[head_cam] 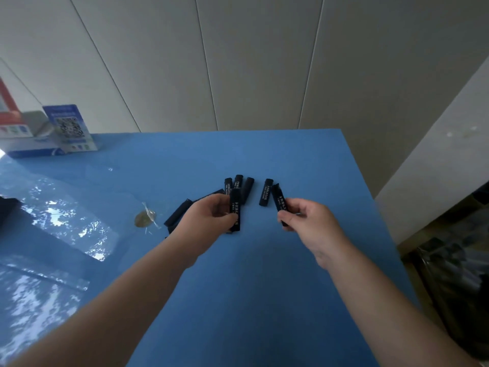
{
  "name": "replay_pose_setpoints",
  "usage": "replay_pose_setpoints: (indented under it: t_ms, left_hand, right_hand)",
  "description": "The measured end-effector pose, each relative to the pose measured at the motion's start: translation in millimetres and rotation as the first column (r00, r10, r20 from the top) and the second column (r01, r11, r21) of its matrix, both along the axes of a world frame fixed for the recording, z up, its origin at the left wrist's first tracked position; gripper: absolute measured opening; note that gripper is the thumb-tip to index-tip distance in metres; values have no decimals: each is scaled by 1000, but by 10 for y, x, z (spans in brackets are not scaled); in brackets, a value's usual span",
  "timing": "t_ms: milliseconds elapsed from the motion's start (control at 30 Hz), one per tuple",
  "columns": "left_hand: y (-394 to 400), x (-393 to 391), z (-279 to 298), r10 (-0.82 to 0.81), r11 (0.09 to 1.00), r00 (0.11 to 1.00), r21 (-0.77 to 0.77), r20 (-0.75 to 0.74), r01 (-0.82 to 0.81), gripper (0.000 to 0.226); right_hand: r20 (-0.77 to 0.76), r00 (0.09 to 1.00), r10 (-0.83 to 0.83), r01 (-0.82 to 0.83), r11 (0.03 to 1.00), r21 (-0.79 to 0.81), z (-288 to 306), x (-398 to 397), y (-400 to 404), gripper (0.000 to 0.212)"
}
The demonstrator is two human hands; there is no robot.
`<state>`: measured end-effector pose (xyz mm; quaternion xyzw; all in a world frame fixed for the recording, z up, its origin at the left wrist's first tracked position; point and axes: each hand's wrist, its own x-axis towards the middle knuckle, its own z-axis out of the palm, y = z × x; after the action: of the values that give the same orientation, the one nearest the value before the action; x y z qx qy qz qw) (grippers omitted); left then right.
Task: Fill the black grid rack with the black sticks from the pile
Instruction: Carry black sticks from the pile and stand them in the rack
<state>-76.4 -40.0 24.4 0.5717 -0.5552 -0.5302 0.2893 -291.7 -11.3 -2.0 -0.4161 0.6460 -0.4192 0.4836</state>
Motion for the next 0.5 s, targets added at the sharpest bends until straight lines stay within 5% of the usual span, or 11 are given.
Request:
replay_pose_setpoints:
  t_ms: [233, 500]
  left_hand:
    - [134, 521, 83, 138, 990, 983, -8, -119, -140, 24]
    - [428, 1472, 111, 304, 947, 931, -47, -203, -319, 19]
  right_hand:
    - [214, 966, 143, -137, 990, -39, 169, 609, -153, 8]
    - [165, 934, 317, -303, 947, -105, 289, 1639, -91, 7]
